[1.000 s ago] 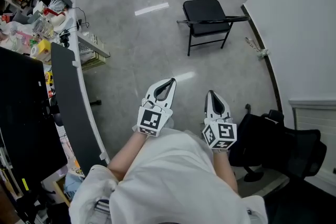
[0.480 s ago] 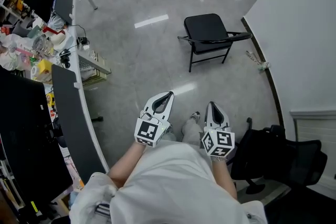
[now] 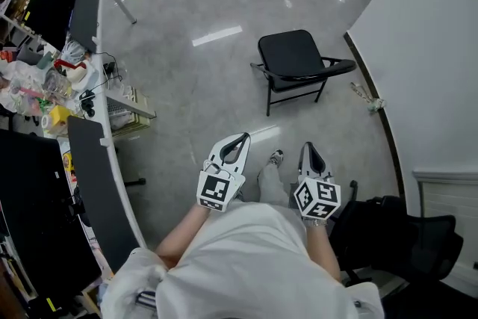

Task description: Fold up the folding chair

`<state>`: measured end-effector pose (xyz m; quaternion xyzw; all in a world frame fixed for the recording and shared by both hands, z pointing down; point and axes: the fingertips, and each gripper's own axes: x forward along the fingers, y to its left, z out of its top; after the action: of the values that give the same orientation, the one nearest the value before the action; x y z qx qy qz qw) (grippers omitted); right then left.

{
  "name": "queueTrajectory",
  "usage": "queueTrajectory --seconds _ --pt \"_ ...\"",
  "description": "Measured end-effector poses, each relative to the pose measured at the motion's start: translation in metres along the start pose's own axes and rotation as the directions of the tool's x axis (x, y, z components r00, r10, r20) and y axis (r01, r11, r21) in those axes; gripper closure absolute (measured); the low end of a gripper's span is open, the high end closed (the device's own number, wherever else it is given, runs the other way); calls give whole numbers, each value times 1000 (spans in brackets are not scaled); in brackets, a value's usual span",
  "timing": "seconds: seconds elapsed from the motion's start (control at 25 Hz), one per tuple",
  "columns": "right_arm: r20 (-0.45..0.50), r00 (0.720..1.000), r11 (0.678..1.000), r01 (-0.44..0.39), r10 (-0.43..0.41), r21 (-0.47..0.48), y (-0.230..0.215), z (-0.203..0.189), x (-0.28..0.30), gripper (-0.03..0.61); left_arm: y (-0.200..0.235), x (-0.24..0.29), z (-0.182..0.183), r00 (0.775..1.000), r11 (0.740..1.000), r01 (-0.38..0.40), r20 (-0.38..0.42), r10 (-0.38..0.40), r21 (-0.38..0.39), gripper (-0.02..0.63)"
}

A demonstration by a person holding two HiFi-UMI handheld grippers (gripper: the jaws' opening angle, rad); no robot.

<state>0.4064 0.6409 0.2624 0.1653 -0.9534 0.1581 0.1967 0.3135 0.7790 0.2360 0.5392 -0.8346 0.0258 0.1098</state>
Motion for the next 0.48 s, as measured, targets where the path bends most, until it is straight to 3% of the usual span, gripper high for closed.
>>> queueTrajectory --seconds 0.48 --pt "-82 993 997 -82 83 15 -80 54 109 574 27 122 30 992 992 -127 -20 127 -12 604"
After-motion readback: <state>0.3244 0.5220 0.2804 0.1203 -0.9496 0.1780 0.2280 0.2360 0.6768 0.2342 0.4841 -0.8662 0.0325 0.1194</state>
